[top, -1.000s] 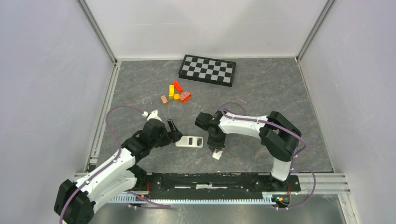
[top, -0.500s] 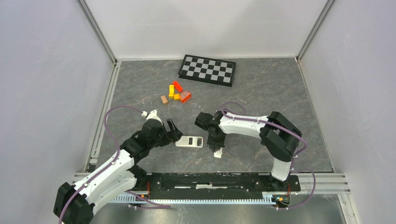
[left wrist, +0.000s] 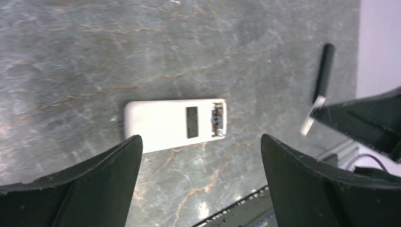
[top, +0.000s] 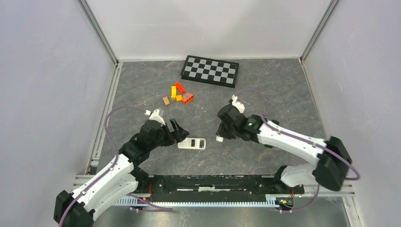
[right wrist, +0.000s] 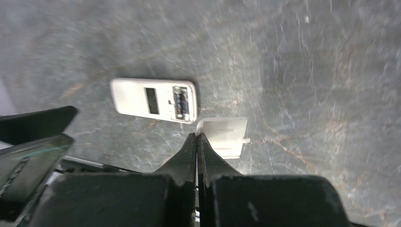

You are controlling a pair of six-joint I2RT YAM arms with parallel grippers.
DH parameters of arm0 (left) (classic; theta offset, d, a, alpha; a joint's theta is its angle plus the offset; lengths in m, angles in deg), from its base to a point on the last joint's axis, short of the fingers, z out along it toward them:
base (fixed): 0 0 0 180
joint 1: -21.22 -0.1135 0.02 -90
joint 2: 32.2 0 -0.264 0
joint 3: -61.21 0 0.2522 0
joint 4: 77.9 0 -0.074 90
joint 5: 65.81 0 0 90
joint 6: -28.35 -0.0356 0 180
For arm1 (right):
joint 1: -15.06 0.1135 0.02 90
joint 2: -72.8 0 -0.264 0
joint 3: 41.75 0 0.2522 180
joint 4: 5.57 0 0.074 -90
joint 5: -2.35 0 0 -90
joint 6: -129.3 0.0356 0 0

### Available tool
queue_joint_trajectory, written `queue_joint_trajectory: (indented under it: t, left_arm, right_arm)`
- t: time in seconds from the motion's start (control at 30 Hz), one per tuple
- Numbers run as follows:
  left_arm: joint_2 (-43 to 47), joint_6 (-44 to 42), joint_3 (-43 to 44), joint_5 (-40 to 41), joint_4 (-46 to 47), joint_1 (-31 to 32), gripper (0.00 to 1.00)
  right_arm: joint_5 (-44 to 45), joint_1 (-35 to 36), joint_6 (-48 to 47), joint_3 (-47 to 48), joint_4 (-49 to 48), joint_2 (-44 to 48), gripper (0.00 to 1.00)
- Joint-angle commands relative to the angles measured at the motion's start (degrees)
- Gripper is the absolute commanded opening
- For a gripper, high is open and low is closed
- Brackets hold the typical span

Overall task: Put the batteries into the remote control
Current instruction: Pick up the battery cover at the center of the board, then adjust the battery cover.

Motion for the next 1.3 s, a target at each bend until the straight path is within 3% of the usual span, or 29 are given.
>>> queue_joint_trajectory:
  t: [0.0, 0.2, 0.37, 0.73, 0.9, 1.1, 1.27]
  left_arm:
    - [0.0, -0.8, 4.6, -10.4, 6.2, 0.1, 1.00]
    - [-4.2, 9.3, 9.6, -23.0, 15.3, -0.3, 1.00]
    - [-9.0, 27.8, 12.0, -31.8, 32.9, -0.2, 1.00]
    - [-12.9, 62.3, 12.2, -27.3, 58.0, 0.8, 1.00]
    - [-14.2, 69.2, 12.4, -24.5, 62.8, 3.4, 1.00]
    - [-14.8, 71.4, 15.1, -22.0, 62.9, 6.7, 0.99]
    - [-12.9, 71.9, 15.0, -18.9, 62.7, 7.4, 0.91]
  right_arm:
    - [4.7, -2.1, -10.1, -4.2, -13.9, 12.1, 0.00]
    - [1.0, -4.2, -20.7, -6.3, -27.3, 26.8, 0.00]
    - [-8.8, -4.4, -21.9, -7.7, -42.5, 33.1, 0.00]
    - [-26.9, -4.4, -15.7, -12.4, -71.4, 33.5, 0.00]
    - [-29.7, -4.4, -11.7, -12.7, -79.8, 30.1, 0.00]
    - [-31.9, -4.4, -7.4, -14.1, -91.4, 24.9, 0.00]
    - [-31.9, -4.3, -6.7, -15.8, -95.7, 23.0, 0.00]
